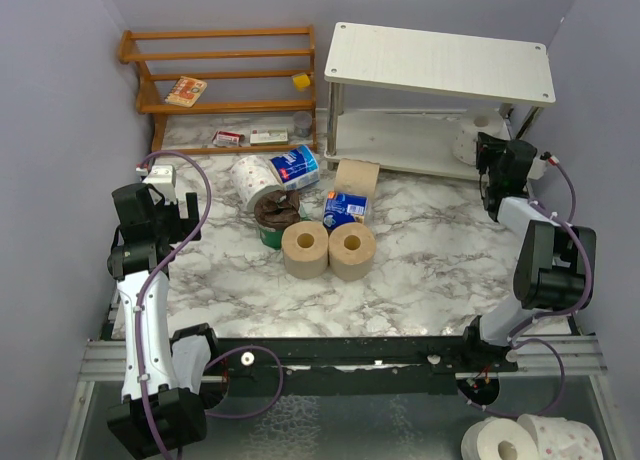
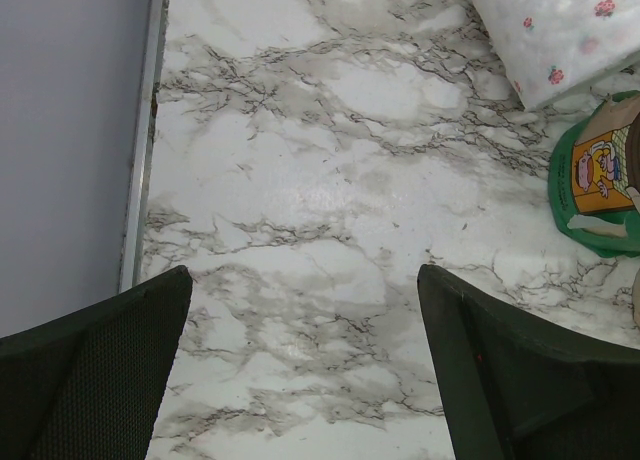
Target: Place and organize the paper towels onto the shelf
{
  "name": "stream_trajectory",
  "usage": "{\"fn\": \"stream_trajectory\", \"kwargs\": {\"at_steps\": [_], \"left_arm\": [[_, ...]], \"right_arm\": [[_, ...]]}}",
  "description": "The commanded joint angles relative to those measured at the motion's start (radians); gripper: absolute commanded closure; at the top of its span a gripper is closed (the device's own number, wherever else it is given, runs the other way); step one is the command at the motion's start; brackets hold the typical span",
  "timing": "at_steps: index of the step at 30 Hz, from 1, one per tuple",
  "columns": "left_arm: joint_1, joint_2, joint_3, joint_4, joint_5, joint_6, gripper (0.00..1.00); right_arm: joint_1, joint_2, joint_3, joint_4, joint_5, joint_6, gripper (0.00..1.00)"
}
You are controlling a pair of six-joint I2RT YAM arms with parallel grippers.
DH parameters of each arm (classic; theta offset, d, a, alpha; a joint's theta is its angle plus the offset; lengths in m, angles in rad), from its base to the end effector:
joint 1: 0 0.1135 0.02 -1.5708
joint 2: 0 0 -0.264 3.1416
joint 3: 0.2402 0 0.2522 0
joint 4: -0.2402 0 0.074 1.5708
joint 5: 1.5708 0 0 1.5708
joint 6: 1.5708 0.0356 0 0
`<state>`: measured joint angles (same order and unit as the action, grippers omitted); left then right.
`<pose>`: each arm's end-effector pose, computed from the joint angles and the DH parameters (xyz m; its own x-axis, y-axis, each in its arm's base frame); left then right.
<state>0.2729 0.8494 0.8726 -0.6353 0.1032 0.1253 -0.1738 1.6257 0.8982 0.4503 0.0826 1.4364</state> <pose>0.1731 0.0446 0.3145 -0.5723 -0.0311 -0.8194 -0.1163 0.9923 0.0436 0.3567 -0.0656 0.2291 0.2121 0.9655 -0.1513 0.3007 0.0828 0.9501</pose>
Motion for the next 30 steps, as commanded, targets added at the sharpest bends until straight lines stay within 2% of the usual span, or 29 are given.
{"fn": "stream_trajectory", "kwargs": {"at_steps": [1,9,12,16,19,22,25,27,30], "left_arm": [[0.007,-0.006,-0.01,0.024,-0.019,-0.009,0.01],[0.006,-0.006,-0.011,0.024,-0.017,-0.009,0.01],[0.006,-0.005,-0.011,0.024,-0.017,-0.01,0.01],[0.006,-0.011,-0.012,0.024,-0.007,-0.007,0.01],[0.006,-0.01,-0.012,0.024,-0.008,-0.006,0.01],[0.006,-0.014,-0.014,0.025,-0.017,-0.01,0.01],[0.007,-0.019,-0.015,0.027,-0.017,-0.011,0.01],[0.008,-0.018,-0.015,0.028,-0.017,-0.01,0.01],[0.008,-0.013,-0.015,0.028,-0.016,-0.01,0.01]], "right_arm": [[-0.013,-0.006,0.0,0.077,0.056,-0.032,0.63],[-0.016,-0.013,-0.003,0.074,0.015,-0.041,0.56],[-0.016,-0.057,-0.015,0.089,-0.071,-0.126,0.35],[-0.015,-0.123,-0.031,0.084,-0.328,-0.254,0.13],[-0.015,-0.165,-0.095,0.176,-0.498,-0.352,0.01],[-0.015,-0.198,-0.176,0.333,-0.645,-0.501,0.0],[-0.014,-0.185,-0.132,0.226,-0.819,-0.661,0.01],[0.005,-0.161,-0.049,0.055,-0.958,-0.836,0.01],[0.058,-0.127,0.087,-0.314,-0.904,-1.076,0.01]]}}
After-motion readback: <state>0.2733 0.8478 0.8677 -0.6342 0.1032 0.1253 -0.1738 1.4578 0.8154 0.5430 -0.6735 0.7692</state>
